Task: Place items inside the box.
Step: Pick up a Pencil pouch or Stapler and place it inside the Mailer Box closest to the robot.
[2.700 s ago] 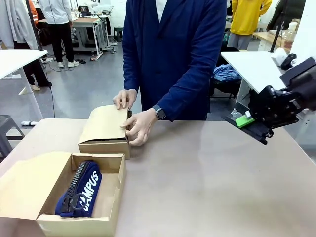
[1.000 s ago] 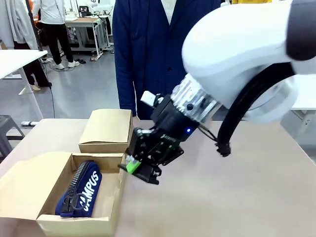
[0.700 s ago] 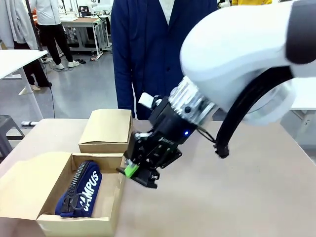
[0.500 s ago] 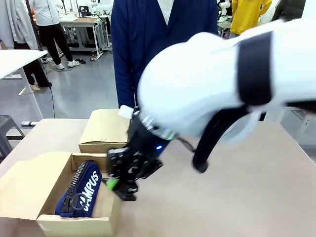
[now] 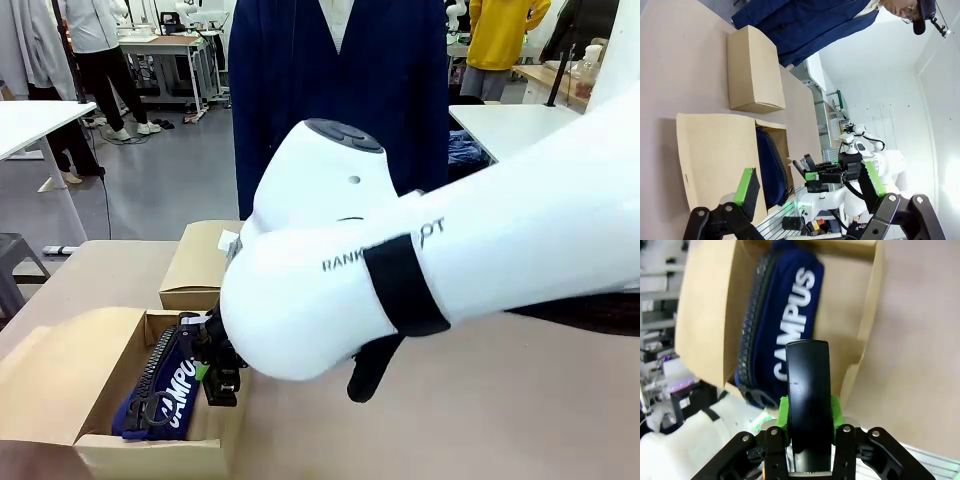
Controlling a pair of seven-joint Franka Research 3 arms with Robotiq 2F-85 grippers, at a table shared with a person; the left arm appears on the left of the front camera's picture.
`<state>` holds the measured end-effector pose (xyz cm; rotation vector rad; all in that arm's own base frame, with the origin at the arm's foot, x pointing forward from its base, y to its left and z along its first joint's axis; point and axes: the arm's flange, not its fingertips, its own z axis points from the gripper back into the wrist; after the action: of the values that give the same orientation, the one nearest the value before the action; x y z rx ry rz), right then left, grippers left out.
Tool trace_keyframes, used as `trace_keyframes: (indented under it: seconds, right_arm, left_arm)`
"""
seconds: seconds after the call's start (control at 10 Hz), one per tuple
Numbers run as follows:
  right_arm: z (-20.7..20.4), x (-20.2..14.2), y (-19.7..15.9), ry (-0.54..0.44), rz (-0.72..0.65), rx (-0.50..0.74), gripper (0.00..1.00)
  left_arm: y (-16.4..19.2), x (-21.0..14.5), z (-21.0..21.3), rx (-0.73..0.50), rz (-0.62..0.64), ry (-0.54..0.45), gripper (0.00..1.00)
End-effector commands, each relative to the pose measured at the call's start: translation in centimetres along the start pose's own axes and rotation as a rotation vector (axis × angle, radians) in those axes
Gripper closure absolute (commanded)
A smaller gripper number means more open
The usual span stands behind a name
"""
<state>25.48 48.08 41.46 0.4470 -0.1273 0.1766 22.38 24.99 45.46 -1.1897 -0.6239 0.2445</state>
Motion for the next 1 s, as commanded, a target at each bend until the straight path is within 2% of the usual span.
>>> trace_keyframes:
  seconds: [0.0, 0.2, 0.3, 0.4, 0.5, 0.9]
  right_arm:
    - [-1.8, 0.3, 2.4, -0.077, 0.004, -0.005, 0.64]
    - [-2.4, 0.7, 1.8, -0.067, -0.011, -0.004, 0.64]
    - [-2.5, 0.9, 1.5, -0.065, -0.015, -0.006, 0.46]
    - [-2.3, 0.9, 1.4, -0.073, -0.004, -0.005, 0.04]
    - [-2.4, 0.9, 1.5, -0.082, 0.004, 0.017, 0.0]
    - [-1.9, 1.1, 1.0, -0.082, -0.009, 0.045, 0.0]
  left_arm:
    - [-0.1, 0.0, 0.0, -0.021, -0.017, -0.01, 0.0]
    - [-0.1, 0.0, 0.0, -0.021, -0.017, -0.01, 0.0]
    - [-0.1, 0.0, 0.0, -0.021, -0.017, -0.01, 0.0]
    - [-0.1, 0.0, 0.0, -0.021, -0.017, -0.01, 0.0]
    - [-0.1, 0.0, 0.0, -0.021, -0.017, -0.01, 0.0]
    - [-0.1, 0.0, 0.0, -0.021, -0.017, -0.01, 0.0]
